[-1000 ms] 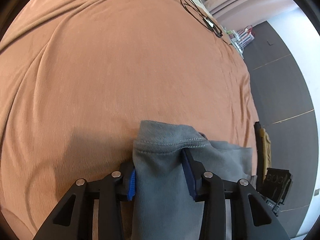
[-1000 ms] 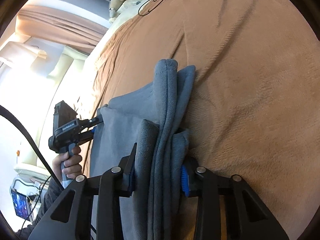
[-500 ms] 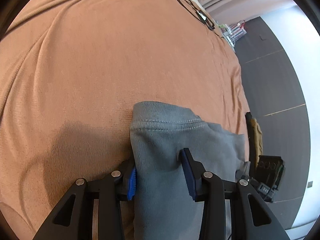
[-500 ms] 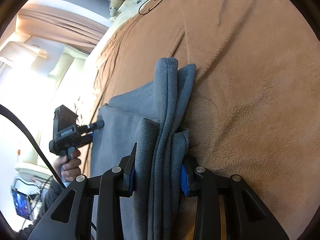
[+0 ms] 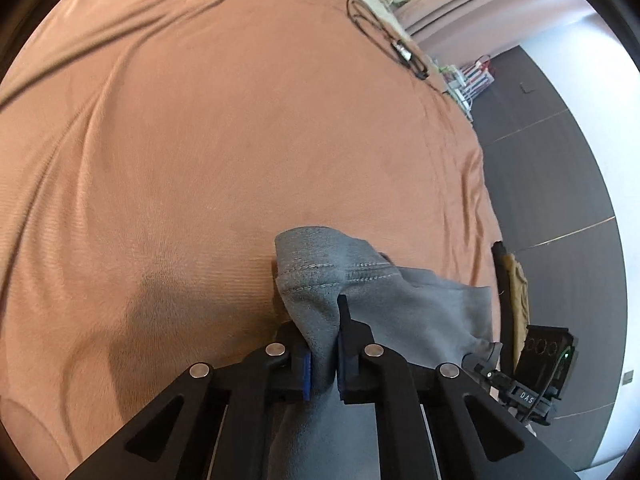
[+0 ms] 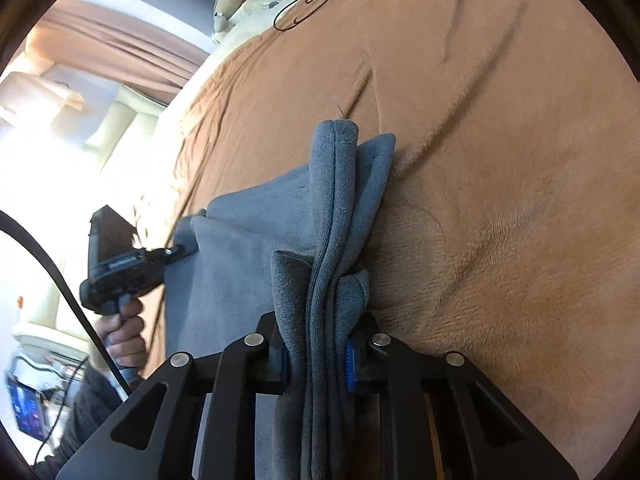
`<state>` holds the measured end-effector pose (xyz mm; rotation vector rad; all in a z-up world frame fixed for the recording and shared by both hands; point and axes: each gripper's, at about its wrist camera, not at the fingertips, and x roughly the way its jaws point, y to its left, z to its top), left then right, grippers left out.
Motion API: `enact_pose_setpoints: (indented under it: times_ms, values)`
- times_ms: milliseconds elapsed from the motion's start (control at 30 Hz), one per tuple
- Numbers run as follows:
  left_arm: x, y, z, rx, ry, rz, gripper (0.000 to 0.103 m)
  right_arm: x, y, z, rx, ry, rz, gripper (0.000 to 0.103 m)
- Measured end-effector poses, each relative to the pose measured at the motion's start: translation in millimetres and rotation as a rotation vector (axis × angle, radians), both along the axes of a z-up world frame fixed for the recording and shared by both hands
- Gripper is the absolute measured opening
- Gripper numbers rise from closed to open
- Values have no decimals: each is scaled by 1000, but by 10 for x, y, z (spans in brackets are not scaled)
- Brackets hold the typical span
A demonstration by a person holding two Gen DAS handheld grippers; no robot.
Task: Fold small clothes
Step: 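Lift the folded shirt with both tools and carry it toward the bedside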
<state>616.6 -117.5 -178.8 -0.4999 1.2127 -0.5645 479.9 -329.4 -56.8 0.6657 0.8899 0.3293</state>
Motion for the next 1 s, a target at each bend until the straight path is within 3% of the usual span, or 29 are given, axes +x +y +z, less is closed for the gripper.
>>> enact_pose_setpoints:
  times_ms: [500,1000]
  values:
    - [-528,194,870,-28,-168,5,7,-515,279,609,-76,-141,-1,13]
    - [-1627,512,2007,-74,-353,49,6,-1740,437,1188,-120,-325,26,13]
